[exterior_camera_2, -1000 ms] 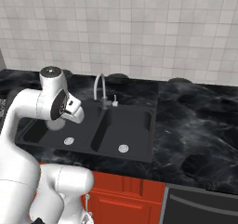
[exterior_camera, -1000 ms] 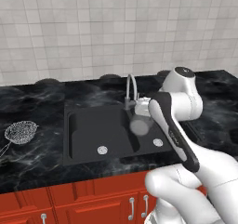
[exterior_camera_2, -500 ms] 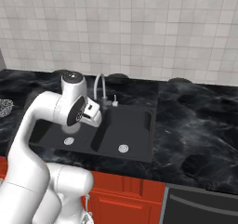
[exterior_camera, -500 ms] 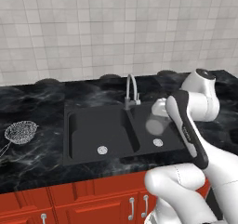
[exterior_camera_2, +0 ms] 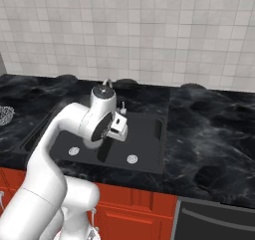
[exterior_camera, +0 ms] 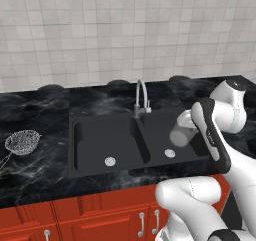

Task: Place the strainer in the left basin and the glass cup in the right basin of the sink.

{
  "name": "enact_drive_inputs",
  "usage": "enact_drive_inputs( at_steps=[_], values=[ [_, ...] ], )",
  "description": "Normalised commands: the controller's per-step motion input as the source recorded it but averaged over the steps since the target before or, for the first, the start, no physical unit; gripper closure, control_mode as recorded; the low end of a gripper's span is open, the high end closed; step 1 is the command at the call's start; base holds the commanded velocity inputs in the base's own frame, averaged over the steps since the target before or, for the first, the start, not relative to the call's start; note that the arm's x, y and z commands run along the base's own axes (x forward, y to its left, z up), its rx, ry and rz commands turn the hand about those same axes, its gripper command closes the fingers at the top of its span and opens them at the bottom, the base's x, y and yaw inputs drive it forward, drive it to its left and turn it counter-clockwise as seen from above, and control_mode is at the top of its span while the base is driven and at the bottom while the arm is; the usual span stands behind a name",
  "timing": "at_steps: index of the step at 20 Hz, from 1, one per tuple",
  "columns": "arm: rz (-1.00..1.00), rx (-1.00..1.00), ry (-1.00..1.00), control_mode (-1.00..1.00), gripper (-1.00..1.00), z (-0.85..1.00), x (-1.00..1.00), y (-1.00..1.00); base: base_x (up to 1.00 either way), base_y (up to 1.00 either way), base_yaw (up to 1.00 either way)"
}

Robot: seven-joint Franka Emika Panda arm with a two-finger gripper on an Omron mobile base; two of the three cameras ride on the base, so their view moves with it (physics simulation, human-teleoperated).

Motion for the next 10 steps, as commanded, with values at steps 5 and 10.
enact_drive_inputs(
  at_steps=[5, 10],
  values=[
    [0.0, 0.0, 0.0, -1.0, 1.0, -0.15, 0.51, -0.36, 0.0, 0.0, 0.0],
    [0.0, 0.0, 0.0, -1.0, 1.0, -0.07, 0.58, -0.27, 0.0, 0.0, 0.0]
  ],
)
